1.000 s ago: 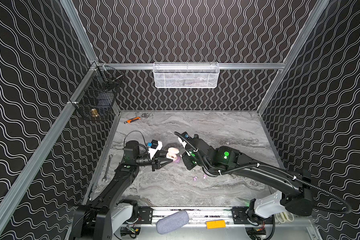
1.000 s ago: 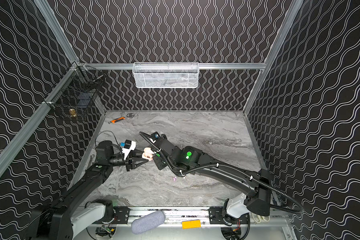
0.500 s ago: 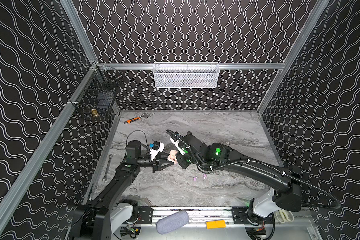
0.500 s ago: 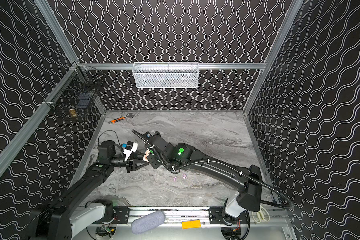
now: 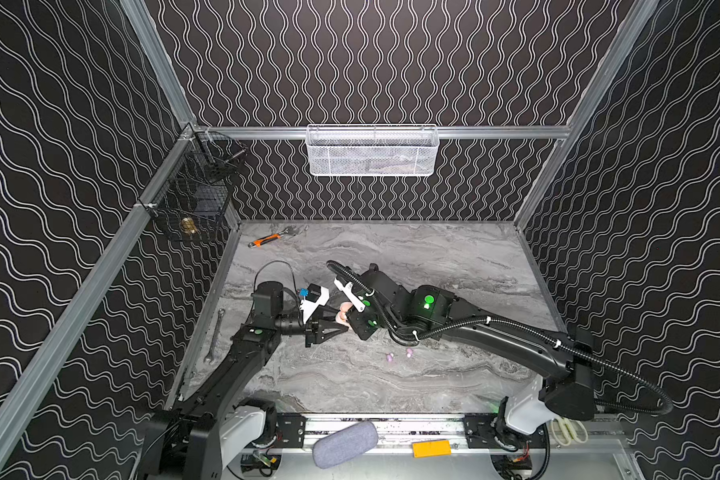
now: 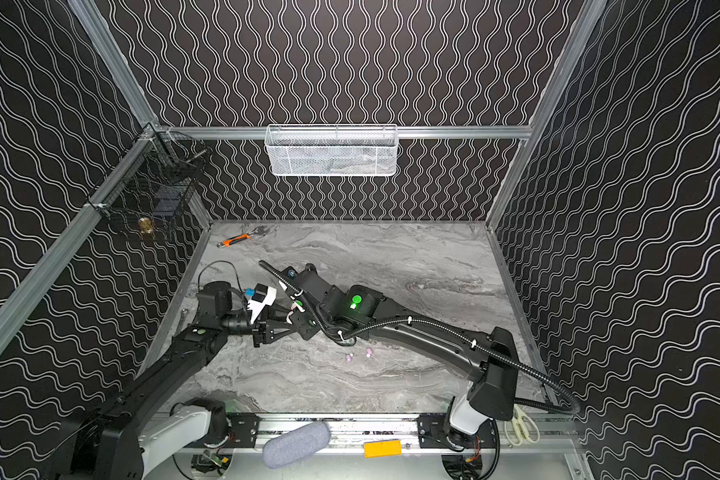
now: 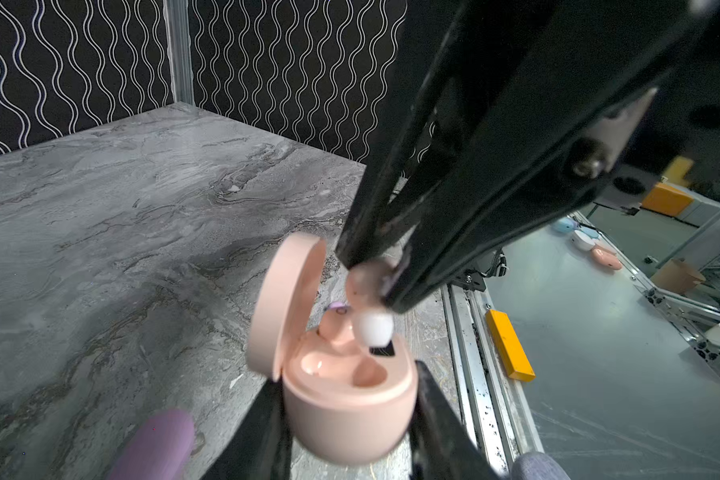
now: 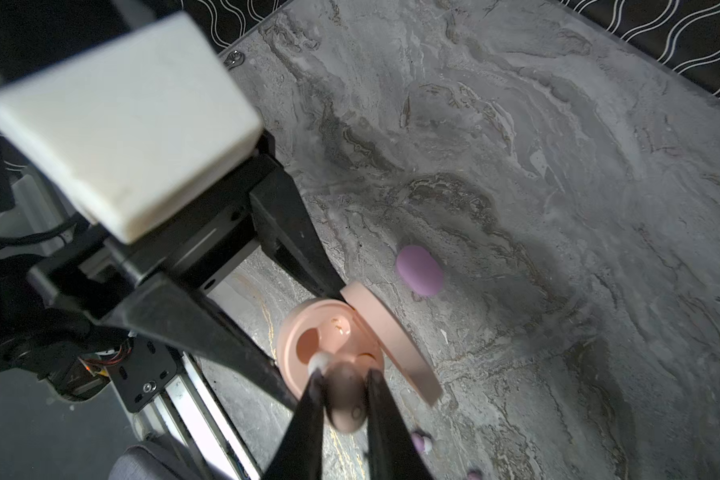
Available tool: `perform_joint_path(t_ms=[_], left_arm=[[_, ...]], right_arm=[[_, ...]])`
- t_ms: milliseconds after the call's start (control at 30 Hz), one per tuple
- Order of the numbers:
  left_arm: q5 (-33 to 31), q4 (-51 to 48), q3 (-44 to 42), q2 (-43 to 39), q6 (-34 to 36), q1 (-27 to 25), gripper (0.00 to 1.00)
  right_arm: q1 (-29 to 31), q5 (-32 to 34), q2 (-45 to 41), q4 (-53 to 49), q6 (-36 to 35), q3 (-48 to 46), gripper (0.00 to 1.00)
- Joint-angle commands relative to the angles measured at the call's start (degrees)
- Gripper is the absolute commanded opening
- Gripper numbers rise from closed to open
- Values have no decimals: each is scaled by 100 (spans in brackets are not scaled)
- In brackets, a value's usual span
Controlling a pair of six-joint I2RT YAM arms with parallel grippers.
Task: Insert the wireless bluetooth earbuds into the charging case
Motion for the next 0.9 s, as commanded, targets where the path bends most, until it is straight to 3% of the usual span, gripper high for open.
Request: perform_joint_path(t_ms=[0,867], left_arm=[[46,46,66,-3,62,-7,4],[173,6,69,-35,23,-26,3]], right_arm=[[9,-62,22,147,-13,-22,20],[10,-175,-41,392,-328,-145,20]])
